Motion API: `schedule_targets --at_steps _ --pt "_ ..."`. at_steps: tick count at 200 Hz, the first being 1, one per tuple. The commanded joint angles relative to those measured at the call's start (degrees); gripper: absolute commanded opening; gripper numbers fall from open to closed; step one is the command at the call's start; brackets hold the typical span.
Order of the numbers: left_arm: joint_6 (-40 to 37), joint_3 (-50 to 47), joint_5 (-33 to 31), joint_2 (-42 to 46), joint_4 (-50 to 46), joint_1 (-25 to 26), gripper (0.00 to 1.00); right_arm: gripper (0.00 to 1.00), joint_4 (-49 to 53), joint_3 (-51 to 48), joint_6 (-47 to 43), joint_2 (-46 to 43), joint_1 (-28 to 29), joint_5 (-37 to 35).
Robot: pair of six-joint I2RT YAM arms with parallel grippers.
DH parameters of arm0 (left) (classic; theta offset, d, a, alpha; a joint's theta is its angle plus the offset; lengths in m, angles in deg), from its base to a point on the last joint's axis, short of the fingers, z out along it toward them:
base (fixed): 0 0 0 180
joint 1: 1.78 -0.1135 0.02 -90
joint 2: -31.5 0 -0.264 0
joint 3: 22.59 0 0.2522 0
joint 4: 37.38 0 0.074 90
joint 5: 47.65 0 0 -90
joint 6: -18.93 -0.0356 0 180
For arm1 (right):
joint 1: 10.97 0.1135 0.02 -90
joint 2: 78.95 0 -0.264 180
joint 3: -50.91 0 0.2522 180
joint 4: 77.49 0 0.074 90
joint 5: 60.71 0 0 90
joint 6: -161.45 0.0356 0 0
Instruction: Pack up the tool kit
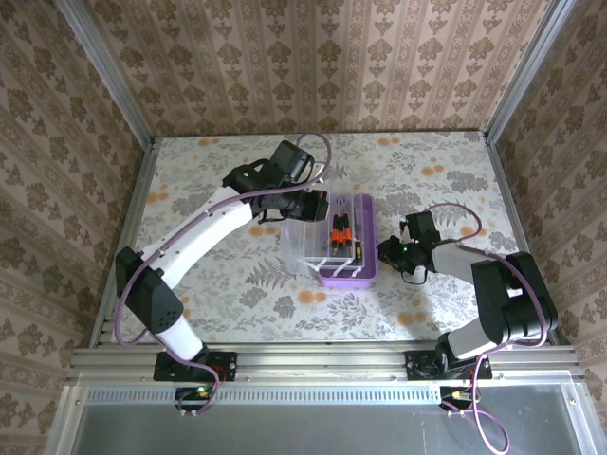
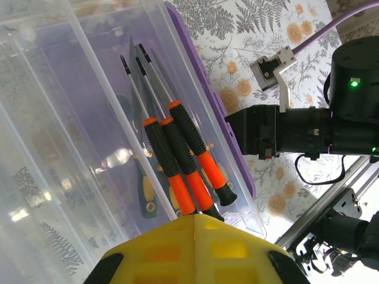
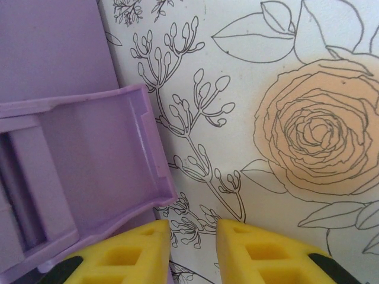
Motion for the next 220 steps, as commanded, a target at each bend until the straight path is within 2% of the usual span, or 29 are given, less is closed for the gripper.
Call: schedule_targets --at_steps 1,53,66,79,87,96,113,125,139,150,176,201,220 --pt "0.9 3.1 2.1 -1.7 1.0 0.7 0.07 0.30 -1.5 1.2 -1.5 2.2 1.1 3.9" --pt "-0.9 11.9 2.9 -5.4 -1.7 2.6 0.07 0.30 -1.0 1.4 -1.8 2.1 0.8 4.0" --pt "-2.4 15.2 1.8 -5.1 -4.0 3.0 0.14 0.30 -0.8 1.4 -1.9 1.9 0.7 4.0" --pt "-3.6 16.3 -2.4 -2.9 -5.5 2.6 0.21 0.30 -0.5 1.7 -2.0 1.7 0.7 4.1" --pt "-4.3 15.6 -5.2 -0.8 -5.9 2.1 0.30 0.30 -0.3 1.6 -2.1 1.5 0.7 4.1" --pt "-4.6 13.6 -9.2 2.2 -5.9 0.9 0.46 0.30 -0.2 1.7 -2.2 1.3 0.7 4.1" --pt "-4.4 6.4 -15.4 9.0 -4.4 -2.6 0.63 0.30 0.1 1.7 -2.4 1.0 0.6 4.1" --pt "-2.2 -0.9 -17.2 14.6 -1.9 -6.7 0.76 0.30 0.4 1.8 -2.5 0.8 0.6 4.0" --pt "1.1 -10.6 -17.9 21.5 2.7 -12.1 1.00 0.31 0.5 1.8 -2.5 0.5 0.6 4.0" --pt "3.7 -18.9 -17.7 26.7 6.5 -16.2 1.00 0.32 0.7 1.8 -2.4 0.3 0.6 3.8" --pt "7.1 -33.3 -10.7 33.5 13.4 -24.2 1.00 0.32 0.7 2.1 -2.1 0.0 0.6 3.6" --pt "6.9 -37.1 -12.7 31.6 12.0 -25.2 1.00 0.34 1.2 2.7 -2.0 -0.2 0.7 3.1" --pt "6.9 -37.1 -10.9 27.8 12.5 -25.0 1.00 0.34 1.3 2.6 -1.9 -0.3 0.6 3.0"
